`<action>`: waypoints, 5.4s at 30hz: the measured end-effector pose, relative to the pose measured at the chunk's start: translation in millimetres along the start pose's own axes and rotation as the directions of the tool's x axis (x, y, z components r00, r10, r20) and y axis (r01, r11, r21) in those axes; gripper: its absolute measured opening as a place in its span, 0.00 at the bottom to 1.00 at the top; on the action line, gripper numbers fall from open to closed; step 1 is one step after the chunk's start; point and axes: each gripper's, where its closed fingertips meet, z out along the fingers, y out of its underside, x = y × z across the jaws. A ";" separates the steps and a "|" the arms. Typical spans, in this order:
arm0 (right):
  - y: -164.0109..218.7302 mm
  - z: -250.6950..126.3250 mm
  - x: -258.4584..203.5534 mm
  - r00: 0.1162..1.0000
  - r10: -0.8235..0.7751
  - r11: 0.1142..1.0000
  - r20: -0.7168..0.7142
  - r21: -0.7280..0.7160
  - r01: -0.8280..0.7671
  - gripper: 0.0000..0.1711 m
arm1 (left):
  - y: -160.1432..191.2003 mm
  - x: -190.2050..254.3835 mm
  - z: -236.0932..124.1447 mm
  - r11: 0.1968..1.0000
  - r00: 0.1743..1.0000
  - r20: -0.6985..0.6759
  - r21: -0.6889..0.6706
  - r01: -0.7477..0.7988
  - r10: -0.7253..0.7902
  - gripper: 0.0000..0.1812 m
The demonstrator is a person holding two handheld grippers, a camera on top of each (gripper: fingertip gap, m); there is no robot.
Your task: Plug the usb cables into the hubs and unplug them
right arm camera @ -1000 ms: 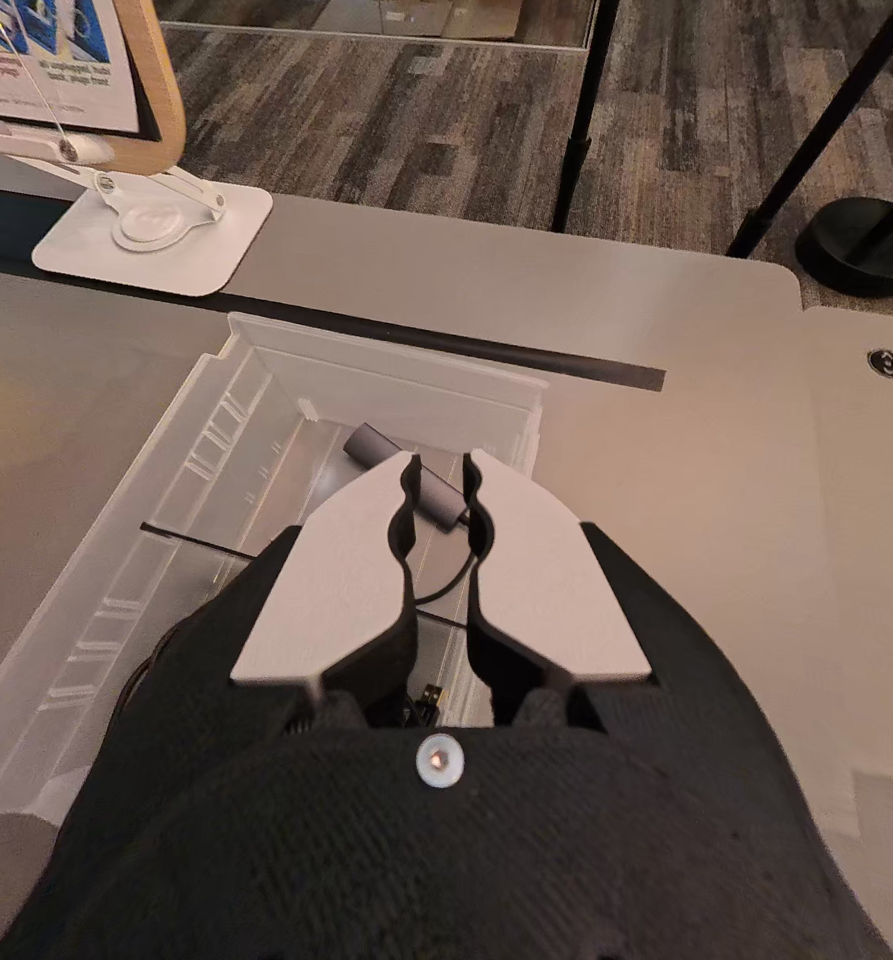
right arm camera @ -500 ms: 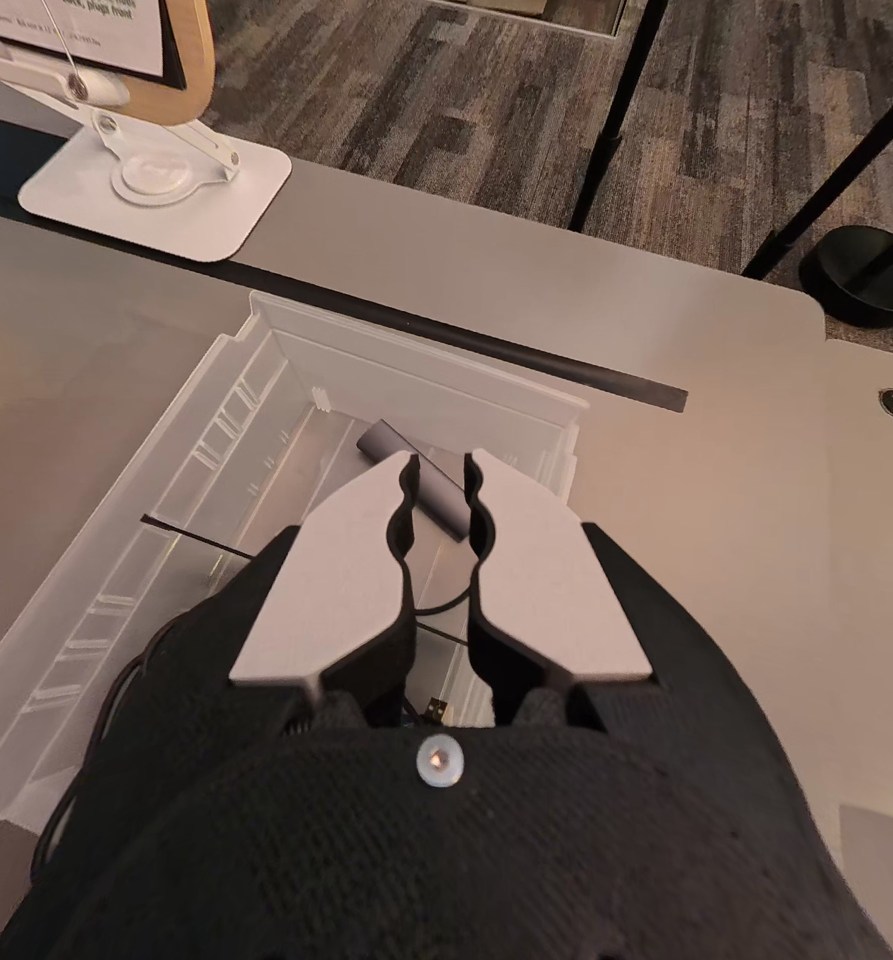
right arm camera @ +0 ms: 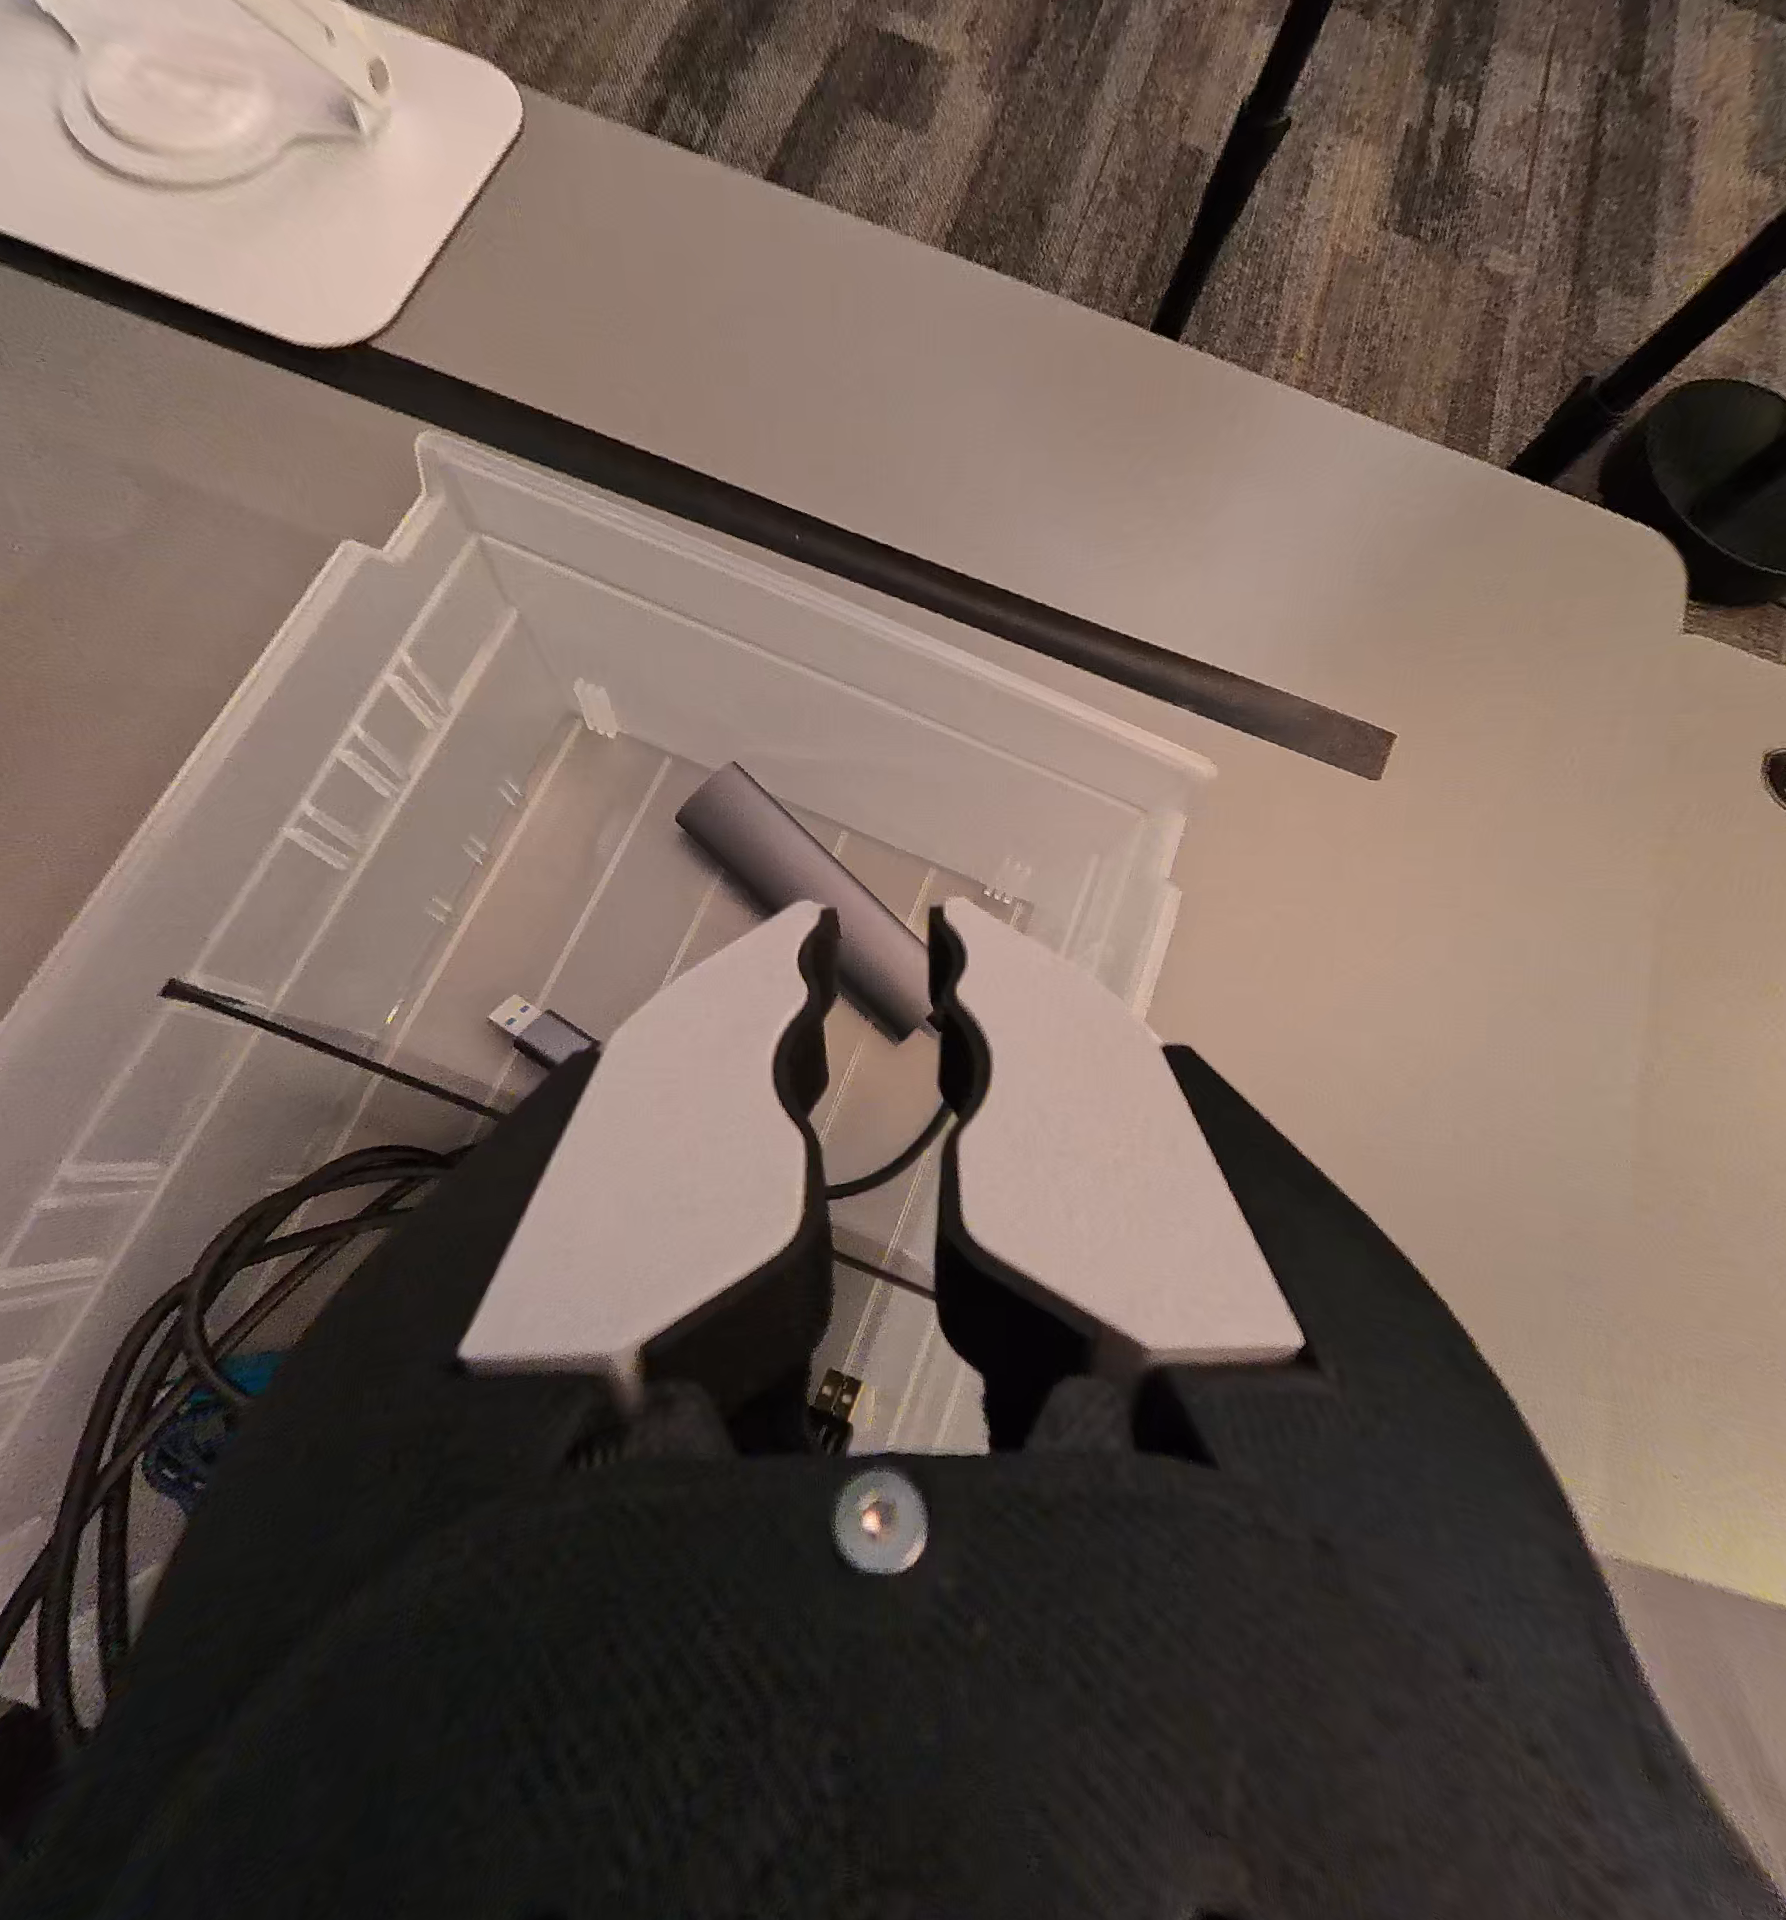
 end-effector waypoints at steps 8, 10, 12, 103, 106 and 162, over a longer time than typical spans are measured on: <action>5.8 12.8 -3.7 0.999 -0.046 0.997 -0.026 -0.062 0.045 0.10 | -6.1 4.2 -8.7 0.995 0.998 -0.039 0.086 -0.048 0.052 0.21; 5.9 14.1 -5.2 0.998 -0.060 0.996 -0.025 -0.069 0.058 0.10 | -14.7 9.7 -23.9 0.990 0.997 -0.053 0.136 -0.049 0.057 0.20; 4.2 13.6 -7.1 0.997 -0.069 0.996 -0.024 -0.065 0.067 0.10 | -26.1 14.6 -43.7 0.980 0.997 -0.051 0.192 -0.049 0.060 0.16; -97.0 -127.0 -234.2 0.521 -0.635 0.659 0.570 0.752 -0.020 0.22 | -308.3 221.0 -29.0 0.763 0.982 0.171 0.645 -0.047 -0.085 0.14; -103.2 -109.3 -227.3 0.454 -0.492 0.757 0.743 0.623 -0.198 0.17 | -315.1 237.3 -42.7 0.716 0.993 0.111 0.696 -0.050 -0.039 0.14; -80.7 -122.8 -276.7 0.305 -0.655 0.719 0.692 0.695 -0.033 0.16 | -293.5 238.6 57.3 0.792 0.993 -0.021 0.606 -0.080 0.116 0.15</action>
